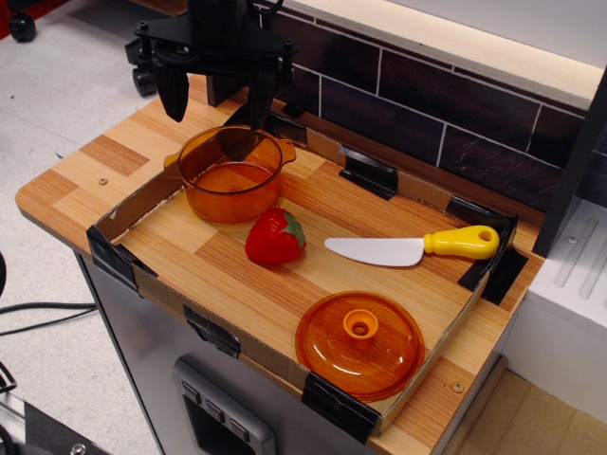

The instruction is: Put knife in pot

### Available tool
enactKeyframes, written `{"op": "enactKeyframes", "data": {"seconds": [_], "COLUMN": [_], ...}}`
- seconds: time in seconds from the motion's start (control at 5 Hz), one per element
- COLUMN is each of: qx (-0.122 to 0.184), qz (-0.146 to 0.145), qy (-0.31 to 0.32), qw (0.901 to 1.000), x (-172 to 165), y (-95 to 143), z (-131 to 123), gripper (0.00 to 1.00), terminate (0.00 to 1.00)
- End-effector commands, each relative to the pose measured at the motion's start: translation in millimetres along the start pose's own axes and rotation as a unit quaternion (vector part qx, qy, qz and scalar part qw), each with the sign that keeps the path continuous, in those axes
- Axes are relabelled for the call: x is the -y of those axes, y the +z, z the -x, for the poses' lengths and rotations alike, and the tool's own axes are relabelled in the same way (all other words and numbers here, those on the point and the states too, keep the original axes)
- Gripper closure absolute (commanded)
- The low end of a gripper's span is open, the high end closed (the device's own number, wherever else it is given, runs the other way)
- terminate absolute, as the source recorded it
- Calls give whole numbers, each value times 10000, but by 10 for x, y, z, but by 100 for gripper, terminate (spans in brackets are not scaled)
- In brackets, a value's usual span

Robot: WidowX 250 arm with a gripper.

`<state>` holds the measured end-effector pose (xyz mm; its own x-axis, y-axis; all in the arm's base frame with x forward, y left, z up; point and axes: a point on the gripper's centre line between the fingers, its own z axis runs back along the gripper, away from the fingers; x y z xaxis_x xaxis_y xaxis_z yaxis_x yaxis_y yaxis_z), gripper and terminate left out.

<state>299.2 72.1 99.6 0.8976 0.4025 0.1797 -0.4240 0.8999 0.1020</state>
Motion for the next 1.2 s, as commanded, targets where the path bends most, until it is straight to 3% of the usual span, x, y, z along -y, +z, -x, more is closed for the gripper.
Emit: {"op": "enactKeyframes", "data": {"seconds": [0.0, 0.2, 0.4, 0.6, 0.8, 1.0], "qx": [0, -20, 232, 252, 491, 326], "qz": [0, -235, -39, 126, 559, 1079], "qy": [0, -882, -1659, -2640, -3405, -4105], "qw": [10000, 9958, 9859, 9641, 9373, 9049], "x": [0, 194, 396, 649, 852, 1020], "y": [0, 7, 12, -33, -92, -120], "z": [0, -116, -217, -203, -187, -134], "gripper": [0, 0, 0, 0, 0, 0], "terminate": [0, 0, 0, 0, 0, 0]}}
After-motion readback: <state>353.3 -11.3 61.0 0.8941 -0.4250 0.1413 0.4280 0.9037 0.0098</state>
